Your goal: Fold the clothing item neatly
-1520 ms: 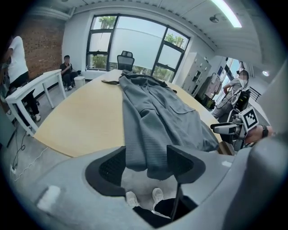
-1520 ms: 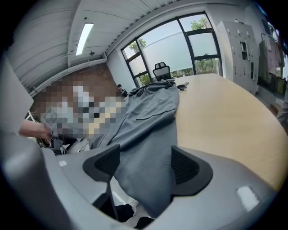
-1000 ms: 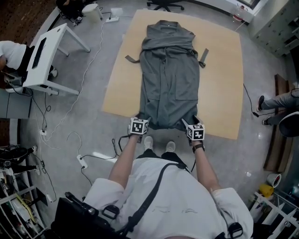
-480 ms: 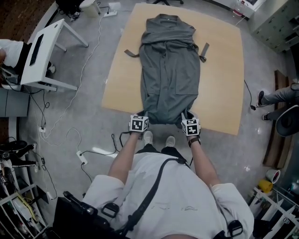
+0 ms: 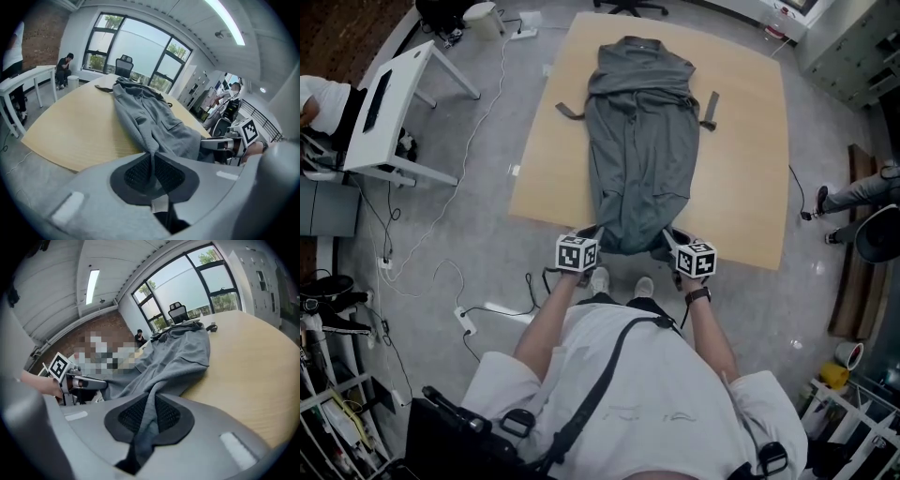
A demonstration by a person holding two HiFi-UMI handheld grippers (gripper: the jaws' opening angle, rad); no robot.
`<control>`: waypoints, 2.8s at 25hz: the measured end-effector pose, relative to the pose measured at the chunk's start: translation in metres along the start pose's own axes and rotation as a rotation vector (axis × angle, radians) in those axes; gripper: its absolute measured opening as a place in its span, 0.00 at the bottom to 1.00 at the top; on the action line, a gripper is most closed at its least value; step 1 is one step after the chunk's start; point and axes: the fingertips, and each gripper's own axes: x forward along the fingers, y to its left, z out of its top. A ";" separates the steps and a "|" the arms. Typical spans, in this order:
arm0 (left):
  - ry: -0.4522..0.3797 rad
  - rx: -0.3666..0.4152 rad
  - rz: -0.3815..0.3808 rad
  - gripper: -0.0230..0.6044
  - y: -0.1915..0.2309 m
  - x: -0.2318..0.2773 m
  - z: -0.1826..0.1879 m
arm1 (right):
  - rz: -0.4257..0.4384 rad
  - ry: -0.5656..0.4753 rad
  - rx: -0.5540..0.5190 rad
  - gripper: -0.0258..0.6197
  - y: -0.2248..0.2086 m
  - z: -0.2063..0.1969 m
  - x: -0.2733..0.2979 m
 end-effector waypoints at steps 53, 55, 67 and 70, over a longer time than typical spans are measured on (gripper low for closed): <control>-0.311 -0.178 -0.008 0.07 0.139 0.185 0.511 | 0.000 -0.231 -0.183 0.09 -0.179 0.482 0.180; -0.257 -0.200 0.013 0.07 0.158 0.213 0.506 | -0.014 -0.178 -0.149 0.09 -0.198 0.471 0.208; -0.168 -0.006 0.116 0.36 0.165 0.228 0.481 | -0.124 -0.191 -0.162 0.70 -0.238 0.447 0.217; -0.200 0.077 0.184 0.43 0.169 0.207 0.483 | -0.195 -0.247 -0.193 0.84 -0.239 0.454 0.183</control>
